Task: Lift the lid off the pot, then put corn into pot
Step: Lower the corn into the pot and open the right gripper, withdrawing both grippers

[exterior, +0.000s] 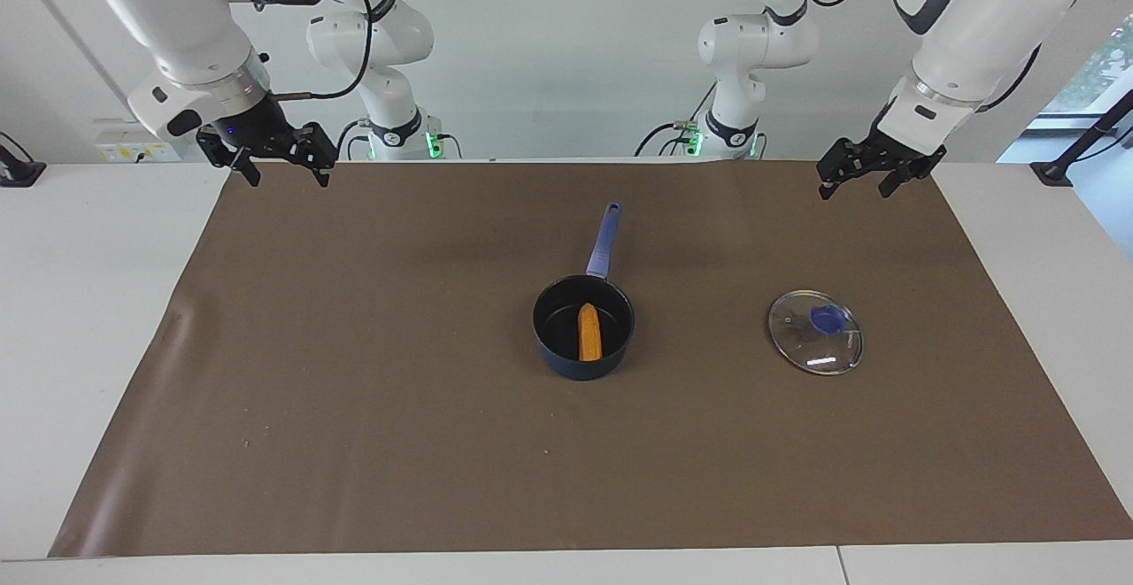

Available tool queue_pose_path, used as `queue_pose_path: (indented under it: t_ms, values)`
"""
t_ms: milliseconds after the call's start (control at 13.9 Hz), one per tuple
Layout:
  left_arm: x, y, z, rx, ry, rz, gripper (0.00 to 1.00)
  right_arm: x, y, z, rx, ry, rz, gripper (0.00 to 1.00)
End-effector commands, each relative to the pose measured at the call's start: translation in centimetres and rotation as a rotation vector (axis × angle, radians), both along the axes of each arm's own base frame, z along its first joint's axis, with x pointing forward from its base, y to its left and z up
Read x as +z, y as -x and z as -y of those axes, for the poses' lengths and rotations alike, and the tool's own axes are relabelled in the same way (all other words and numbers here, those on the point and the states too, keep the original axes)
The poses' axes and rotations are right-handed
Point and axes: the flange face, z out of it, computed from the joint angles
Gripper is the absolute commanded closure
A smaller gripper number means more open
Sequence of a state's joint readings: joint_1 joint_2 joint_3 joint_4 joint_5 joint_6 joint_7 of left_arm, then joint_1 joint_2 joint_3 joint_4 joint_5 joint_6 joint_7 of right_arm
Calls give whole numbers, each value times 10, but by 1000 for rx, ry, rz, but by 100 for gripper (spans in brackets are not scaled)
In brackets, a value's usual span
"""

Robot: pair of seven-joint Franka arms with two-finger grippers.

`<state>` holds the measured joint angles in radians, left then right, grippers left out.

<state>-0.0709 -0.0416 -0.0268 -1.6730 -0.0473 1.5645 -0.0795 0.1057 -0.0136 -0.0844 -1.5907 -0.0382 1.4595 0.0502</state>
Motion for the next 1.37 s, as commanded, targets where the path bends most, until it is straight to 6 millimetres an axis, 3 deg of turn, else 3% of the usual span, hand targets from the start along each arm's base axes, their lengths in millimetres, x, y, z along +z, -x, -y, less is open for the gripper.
queue_pose_path:
  t_ms: [0,288,1294]
  values:
    - [6,-1,-5,-19,-23,1,0,-1,0,14,17,24,25,0]
    - [6,-2,-11,-46,-48,5,0,-4,2,29,-5,18,11,0]
    - [3,2,-26,-37,-48,0,0,-4,-3,31,-10,-1,15,0]
